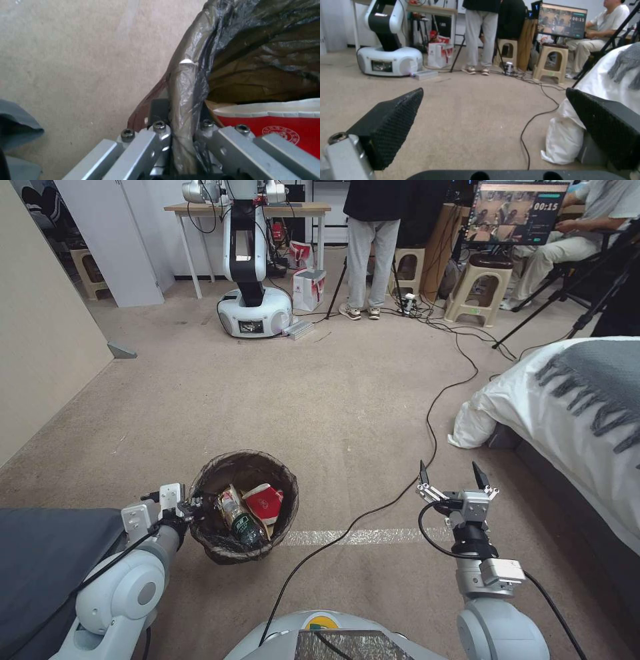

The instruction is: Pick up the trash bin, then pick up the garbage from the floor and place it into the trash bin.

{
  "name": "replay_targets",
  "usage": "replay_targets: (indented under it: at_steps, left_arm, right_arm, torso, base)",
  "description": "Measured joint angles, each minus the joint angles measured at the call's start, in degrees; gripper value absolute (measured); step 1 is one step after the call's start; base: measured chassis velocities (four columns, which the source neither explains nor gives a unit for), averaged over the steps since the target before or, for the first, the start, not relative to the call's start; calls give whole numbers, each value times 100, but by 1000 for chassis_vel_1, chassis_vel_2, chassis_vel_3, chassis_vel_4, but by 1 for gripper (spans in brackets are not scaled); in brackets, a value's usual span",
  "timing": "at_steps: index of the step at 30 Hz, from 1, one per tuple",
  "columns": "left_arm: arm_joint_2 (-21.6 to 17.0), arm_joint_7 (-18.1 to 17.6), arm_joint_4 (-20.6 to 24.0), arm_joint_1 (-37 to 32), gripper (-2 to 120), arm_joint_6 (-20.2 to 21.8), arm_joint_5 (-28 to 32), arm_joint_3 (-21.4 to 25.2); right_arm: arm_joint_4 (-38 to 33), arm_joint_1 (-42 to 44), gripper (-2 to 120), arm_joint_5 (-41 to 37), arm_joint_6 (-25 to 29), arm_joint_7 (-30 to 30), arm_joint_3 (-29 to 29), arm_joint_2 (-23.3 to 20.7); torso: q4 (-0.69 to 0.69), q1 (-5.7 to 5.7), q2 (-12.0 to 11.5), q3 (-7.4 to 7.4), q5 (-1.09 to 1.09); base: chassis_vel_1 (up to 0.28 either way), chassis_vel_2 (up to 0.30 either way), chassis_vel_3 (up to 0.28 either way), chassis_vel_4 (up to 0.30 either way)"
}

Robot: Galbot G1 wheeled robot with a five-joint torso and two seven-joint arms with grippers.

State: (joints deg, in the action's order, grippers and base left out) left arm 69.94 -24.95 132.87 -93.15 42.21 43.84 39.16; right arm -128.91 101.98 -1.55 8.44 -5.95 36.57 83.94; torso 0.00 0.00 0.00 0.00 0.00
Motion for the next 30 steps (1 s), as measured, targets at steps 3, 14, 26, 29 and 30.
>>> replay_targets:
  at_steps: [3, 14, 26, 29, 30]
  left_arm:
    - [2, -8, -70, 5, 0, 0, -2, -97]
    - [13, -147, -349, 151, 0, -6, 49, -456]
    - [36, -186, -575, 219, 0, -8, 81, -521]
    - [35, -189, -616, 229, 0, -8, 82, -520]
    - [34, -190, -628, 231, 0, -8, 82, -517]
  right_arm:
    - [0, -10, 100, 12, -14, -15, -18, 14]
    - [-23, -98, 100, 17, -85, -96, -50, -1]
    - [-11, -129, 100, 7, -90, -98, -50, -19]
    - [-6, -137, 100, 4, -92, -98, -53, -22]
    - [-2, -140, 100, 3, -92, -98, -55, -22]
  torso:
    - [0, 0, 0, 0, 0]
    - [0, 0, 0, 0, 1]
    - [0, 0, 0, 0, 1]
    - [0, 0, 0, 0, 1]
    - [0, 0, 0, 0, 0]
  base:
    - [0, 0, 0, 0]
    - [0, 0, 0, 0]
    - [0, 0, 0, 0]
    - [0, 0, 0, 0]
    - [0, 0, 0, 0]
